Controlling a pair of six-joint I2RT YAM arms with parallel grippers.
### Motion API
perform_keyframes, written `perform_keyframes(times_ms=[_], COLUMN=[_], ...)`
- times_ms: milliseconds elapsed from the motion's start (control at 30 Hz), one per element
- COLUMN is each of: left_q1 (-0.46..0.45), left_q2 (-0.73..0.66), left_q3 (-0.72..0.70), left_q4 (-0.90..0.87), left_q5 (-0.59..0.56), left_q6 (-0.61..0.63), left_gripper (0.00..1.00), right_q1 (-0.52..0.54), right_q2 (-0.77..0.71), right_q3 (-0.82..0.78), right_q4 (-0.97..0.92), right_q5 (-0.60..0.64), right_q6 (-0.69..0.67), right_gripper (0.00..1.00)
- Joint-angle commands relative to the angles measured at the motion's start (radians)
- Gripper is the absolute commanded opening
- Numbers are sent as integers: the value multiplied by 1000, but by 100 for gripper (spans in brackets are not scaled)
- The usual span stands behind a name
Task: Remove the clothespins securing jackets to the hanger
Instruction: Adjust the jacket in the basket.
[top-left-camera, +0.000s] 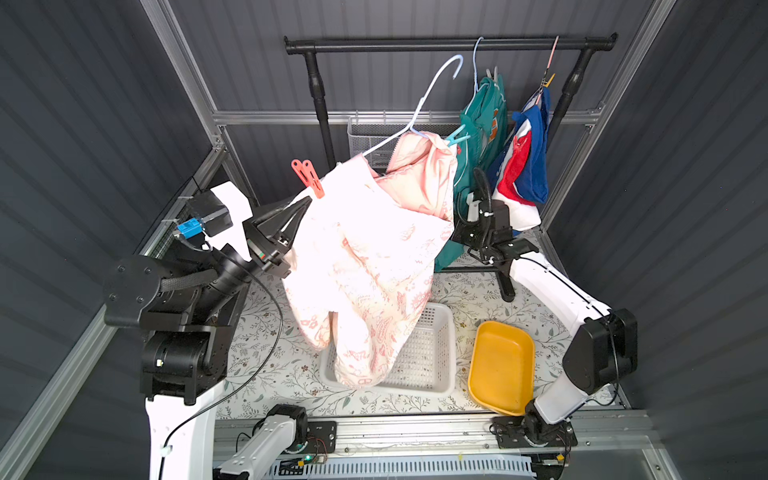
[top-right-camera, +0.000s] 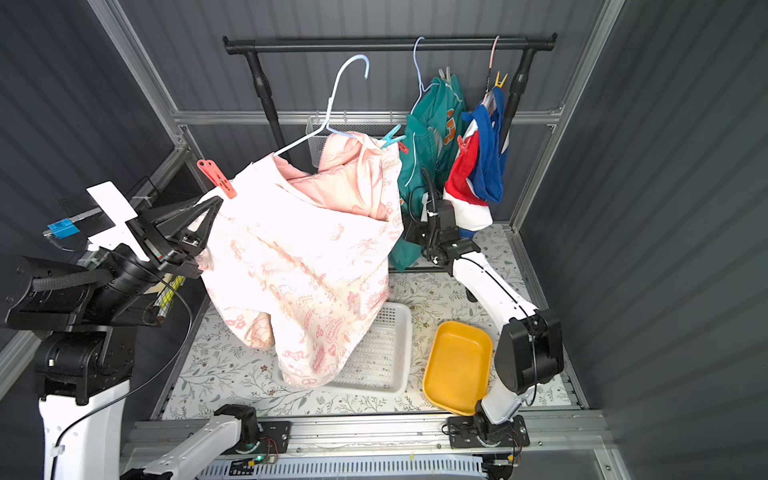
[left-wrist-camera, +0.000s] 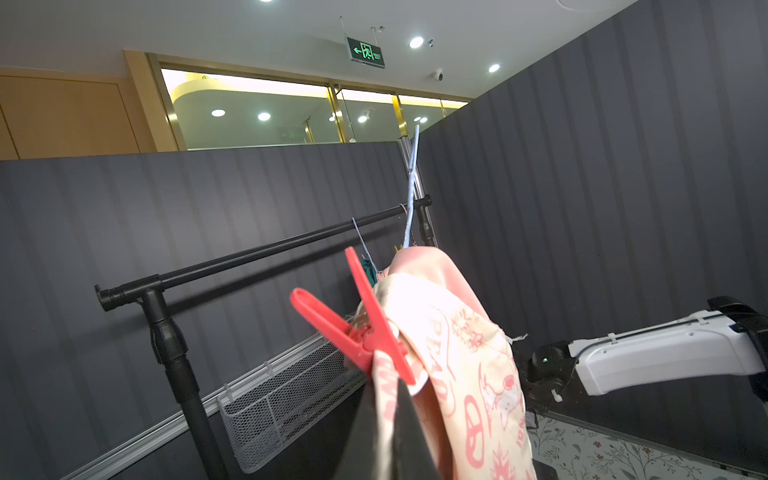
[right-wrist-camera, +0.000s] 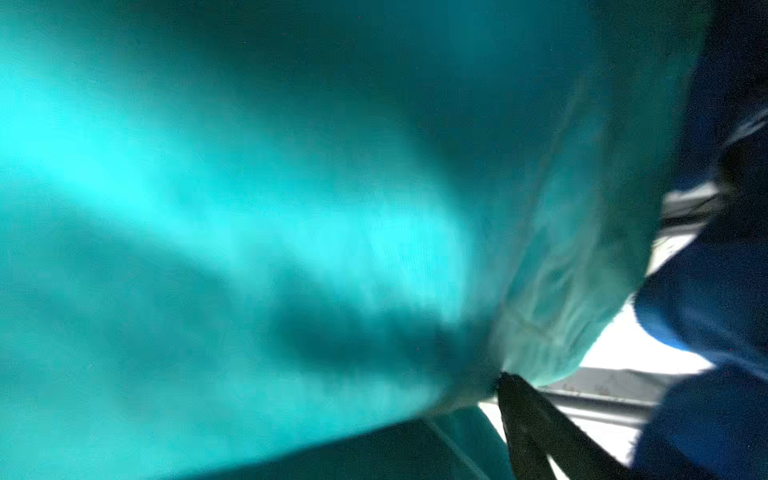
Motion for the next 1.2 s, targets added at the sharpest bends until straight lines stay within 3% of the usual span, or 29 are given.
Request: perform_keyframes(times_ms=[0,67,267,700,1167], left_q1=[-7,-8,-22,-42,-42], left_q2=[-30,-35,-55,-65,-16], left_q3=[79,113,133,162,44], left_q4=[135,82,29,-2,129], left_q5=[-53,-122,-161,-65,73], left_q6=[4,47,121,145,55], left_gripper=[0,0,0,0,0], right_q1=[-4,-14,-73,-77,-16], right_q2=[-31,-34,-26,94,46], right_q3=[-44,-34,16,195,85], right_q4=[39,9,-36,-70,47], right_q5=[6,42,82,13,-170], right_q6=[31,34,51,54,82], right_gripper=[99,99,99,99,99])
